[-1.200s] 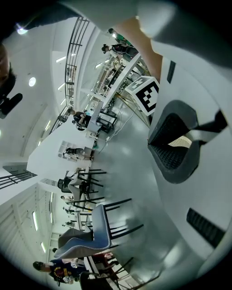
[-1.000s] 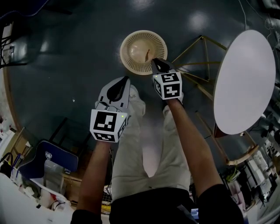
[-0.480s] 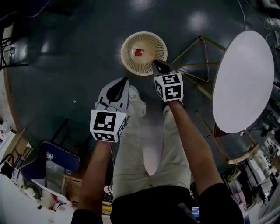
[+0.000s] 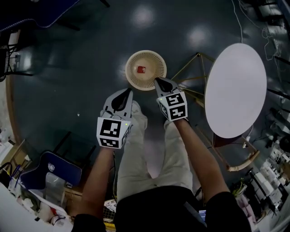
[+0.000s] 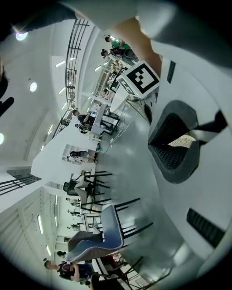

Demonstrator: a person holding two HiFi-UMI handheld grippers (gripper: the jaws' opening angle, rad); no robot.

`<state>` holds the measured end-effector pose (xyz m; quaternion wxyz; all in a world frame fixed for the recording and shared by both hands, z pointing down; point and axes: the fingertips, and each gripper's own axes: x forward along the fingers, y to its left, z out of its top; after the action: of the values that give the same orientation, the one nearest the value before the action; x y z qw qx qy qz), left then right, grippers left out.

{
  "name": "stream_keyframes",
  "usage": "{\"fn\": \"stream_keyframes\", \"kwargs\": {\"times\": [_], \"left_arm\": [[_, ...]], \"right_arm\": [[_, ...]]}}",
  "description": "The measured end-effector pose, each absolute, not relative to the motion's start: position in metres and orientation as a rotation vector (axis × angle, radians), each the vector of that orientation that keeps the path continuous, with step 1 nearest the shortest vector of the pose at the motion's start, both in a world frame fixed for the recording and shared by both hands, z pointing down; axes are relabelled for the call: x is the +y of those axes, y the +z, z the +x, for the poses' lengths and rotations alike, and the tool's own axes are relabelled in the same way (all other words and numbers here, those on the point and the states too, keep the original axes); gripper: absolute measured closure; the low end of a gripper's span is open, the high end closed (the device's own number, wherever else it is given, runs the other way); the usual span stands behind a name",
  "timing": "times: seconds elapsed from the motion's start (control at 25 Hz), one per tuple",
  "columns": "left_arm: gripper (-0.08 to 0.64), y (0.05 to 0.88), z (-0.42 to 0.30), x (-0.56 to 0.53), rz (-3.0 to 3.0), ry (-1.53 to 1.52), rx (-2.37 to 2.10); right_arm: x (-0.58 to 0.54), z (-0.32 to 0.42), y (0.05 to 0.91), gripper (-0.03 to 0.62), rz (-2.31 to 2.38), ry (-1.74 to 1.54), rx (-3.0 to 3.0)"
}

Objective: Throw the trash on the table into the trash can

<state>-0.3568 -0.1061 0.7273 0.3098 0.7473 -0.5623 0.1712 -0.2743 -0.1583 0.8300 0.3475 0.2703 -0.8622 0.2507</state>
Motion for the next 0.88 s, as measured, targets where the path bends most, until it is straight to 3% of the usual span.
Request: {"fn": "stream_keyframes", "kwargs": {"times": [0.88], "left_arm": [[0.551,0.556,-0.348,-0.079,2.157,0.384,-1.411]], "right_arm": [[-0.151,-0.297,0.602,0.574,0.838,0.578,-2.483]]}}
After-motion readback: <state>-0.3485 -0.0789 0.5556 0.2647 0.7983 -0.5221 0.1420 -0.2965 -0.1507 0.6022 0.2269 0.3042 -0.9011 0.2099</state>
